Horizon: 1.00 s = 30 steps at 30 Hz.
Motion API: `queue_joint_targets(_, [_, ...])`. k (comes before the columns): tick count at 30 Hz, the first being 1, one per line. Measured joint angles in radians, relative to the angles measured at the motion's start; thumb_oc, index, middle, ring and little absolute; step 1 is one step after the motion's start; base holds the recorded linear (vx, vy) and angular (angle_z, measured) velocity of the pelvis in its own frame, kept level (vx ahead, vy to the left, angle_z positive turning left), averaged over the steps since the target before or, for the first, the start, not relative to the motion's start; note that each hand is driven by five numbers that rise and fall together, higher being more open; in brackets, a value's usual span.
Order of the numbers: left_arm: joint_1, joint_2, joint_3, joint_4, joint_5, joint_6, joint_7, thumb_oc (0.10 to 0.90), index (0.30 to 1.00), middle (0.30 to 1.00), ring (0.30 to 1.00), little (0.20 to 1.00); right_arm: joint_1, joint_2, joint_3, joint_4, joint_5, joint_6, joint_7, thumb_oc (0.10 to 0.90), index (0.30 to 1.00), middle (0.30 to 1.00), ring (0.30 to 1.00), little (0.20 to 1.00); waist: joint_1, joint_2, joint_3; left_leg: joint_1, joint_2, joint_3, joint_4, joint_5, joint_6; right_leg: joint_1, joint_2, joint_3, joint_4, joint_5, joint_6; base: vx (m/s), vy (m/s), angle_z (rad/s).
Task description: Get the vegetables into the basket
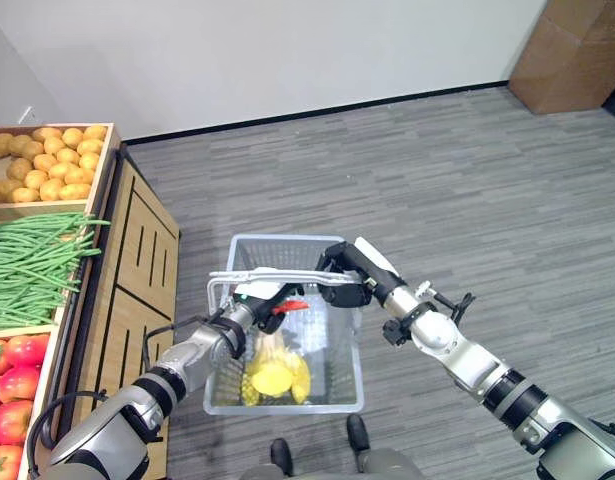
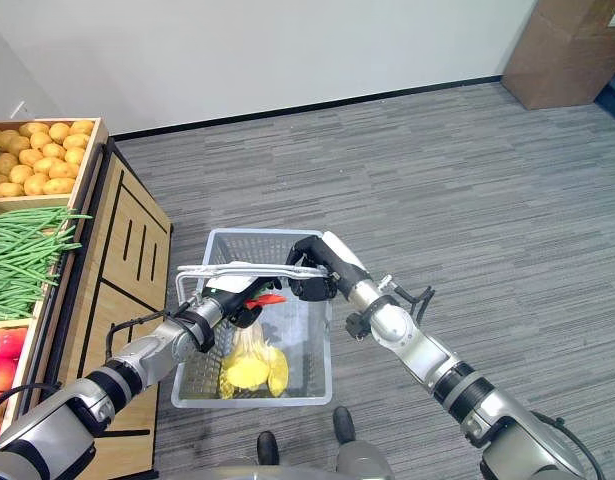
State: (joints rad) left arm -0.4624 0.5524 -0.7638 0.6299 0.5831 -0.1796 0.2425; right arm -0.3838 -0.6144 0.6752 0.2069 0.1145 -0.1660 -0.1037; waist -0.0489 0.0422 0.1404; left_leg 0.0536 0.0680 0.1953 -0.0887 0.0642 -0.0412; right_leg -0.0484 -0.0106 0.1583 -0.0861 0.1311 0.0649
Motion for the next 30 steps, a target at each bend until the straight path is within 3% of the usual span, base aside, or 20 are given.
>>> queue_joint_targets(9, [0.003, -0.014, 0.003, -0.082, 0.002, -0.002, 0.000, 0.900, 1.000, 1.000, 1.000, 1.000, 0.007, -0.012, -0.003, 0.007, -0.041, 0.000, -0.008, 0.400, 0.300, 0.300, 0.300, 0.300, 0.005, -0.003, 0.000, -0.002, 0.000, -0.010, 0.000, 0.000, 0.000, 0.003, 0.000, -0.015, 0.000, 0.008, -0.010, 0.00, -0.003, 0.03])
queue_joint_targets(15, [0.074, -0.011, 0.015, -0.254, -0.107, -0.019, -0.029, 0.900, 1.000, 1.000, 1.000, 1.000, 0.059, 0.028, -0.099, 0.026, -0.070, -0.004, -0.052, 0.400, 0.300, 0.300, 0.300, 0.300, 0.012, -0.004, 0.001, -0.001, 0.001, -0.024, 0.000, 0.000, 0.000, 0.013, -0.002, -0.029, 0.000, 0.006, -0.009, 0.00, -0.004, 0.08])
queue_joint_targets(19, [0.135, 0.003, 0.015, -0.381, -0.241, -0.041, -0.104, 0.900, 1.000, 1.000, 1.000, 1.000, 0.083, 0.048, -0.171, 0.139, -0.075, -0.004, -0.104, 0.400, 0.300, 0.300, 0.300, 0.300, 0.024, -0.005, 0.001, -0.001, -0.001, -0.043, 0.000, 0.001, 0.000, 0.020, -0.005, -0.046, 0.000, 0.004, -0.008, 0.00, 0.000, 0.12])
queue_joint_targets(22, [0.229, 0.038, 0.046, -0.469, -0.359, -0.053, -0.139, 0.900, 1.000, 1.000, 1.000, 1.000, 0.109, 0.051, -0.203, 0.257, -0.150, 0.007, -0.130, 0.400, 0.300, 0.300, 0.300, 0.300, 0.038, -0.006, 0.002, 0.000, 0.000, -0.056, 0.000, 0.002, -0.001, 0.028, -0.005, -0.056, 0.000, -0.001, -0.011, 0.00, -0.005, 0.14])
queue_joint_targets(27, [0.314, 0.085, 0.049, -0.471, -0.468, -0.045, -0.172, 0.900, 1.000, 1.000, 1.000, 1.000, 0.157, 0.053, -0.239, 0.371, -0.198, 0.055, -0.156, 0.400, 0.300, 0.300, 0.300, 0.300, 0.062, -0.006, 0.002, -0.004, -0.001, -0.067, 0.000, 0.002, -0.001, 0.030, -0.007, -0.066, 0.000, -0.005, -0.010, 0.00, -0.001, 0.06])
queue_joint_targets(30, [0.403, 0.067, 0.124, -0.425, -0.506, -0.049, -0.176, 0.900, 1.000, 1.000, 1.000, 1.000, 0.172, 0.077, -0.284, 0.484, -0.218, 0.055, -0.168, 0.400, 0.300, 0.300, 0.300, 0.300, 0.062, -0.006, 0.002, -0.004, -0.002, -0.075, 0.000, 0.002, -0.001, 0.032, -0.008, -0.074, 0.000, -0.008, -0.009, 0.00, -0.011, 0.07])
